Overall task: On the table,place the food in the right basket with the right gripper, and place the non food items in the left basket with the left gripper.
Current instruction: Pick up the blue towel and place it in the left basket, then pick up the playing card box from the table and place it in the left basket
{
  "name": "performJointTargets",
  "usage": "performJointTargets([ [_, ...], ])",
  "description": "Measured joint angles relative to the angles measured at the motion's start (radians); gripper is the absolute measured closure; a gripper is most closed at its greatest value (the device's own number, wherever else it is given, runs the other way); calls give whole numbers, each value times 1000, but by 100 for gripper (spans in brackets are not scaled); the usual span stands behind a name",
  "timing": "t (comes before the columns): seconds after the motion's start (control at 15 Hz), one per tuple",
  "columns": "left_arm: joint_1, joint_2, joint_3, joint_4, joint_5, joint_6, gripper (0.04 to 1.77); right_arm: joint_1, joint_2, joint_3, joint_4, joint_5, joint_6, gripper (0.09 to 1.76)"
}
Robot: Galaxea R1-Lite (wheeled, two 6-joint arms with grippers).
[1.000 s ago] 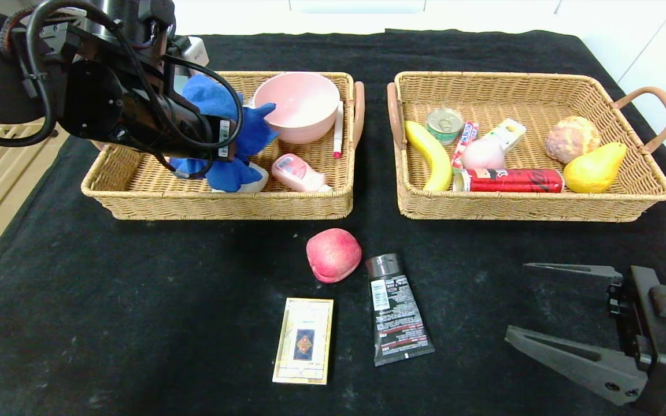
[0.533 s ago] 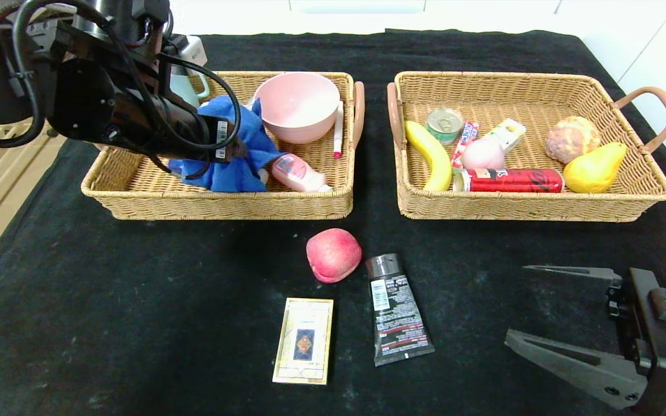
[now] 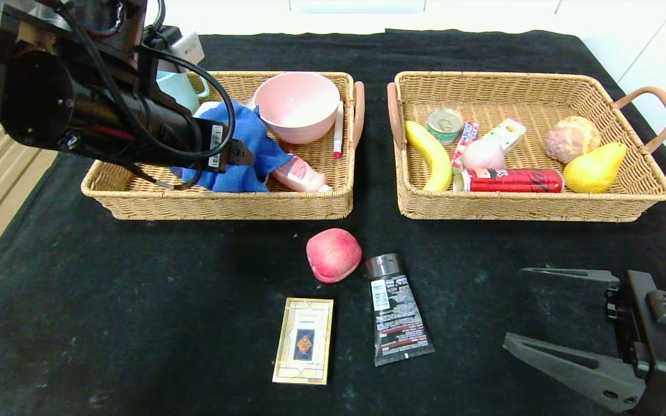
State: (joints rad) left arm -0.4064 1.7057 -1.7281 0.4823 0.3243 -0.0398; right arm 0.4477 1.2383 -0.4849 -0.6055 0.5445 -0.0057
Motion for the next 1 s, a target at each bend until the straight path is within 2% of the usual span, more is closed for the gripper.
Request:
performJointTargets([
  [0.33,-96,-129,197,-1,10,-32,17,1,8,3,1,-1,0,14],
  [0.6,-157,-180,313,-5,12,-216,14,1,19,3,0,0,-1,14],
  [0.87,-230,-176,392,-12,66,-290,12,4,25,6,-1,0,-1,14],
  [1.0,-270,-161,410,-11,83,-298,12,4,26,6,-1,0,-1,14],
])
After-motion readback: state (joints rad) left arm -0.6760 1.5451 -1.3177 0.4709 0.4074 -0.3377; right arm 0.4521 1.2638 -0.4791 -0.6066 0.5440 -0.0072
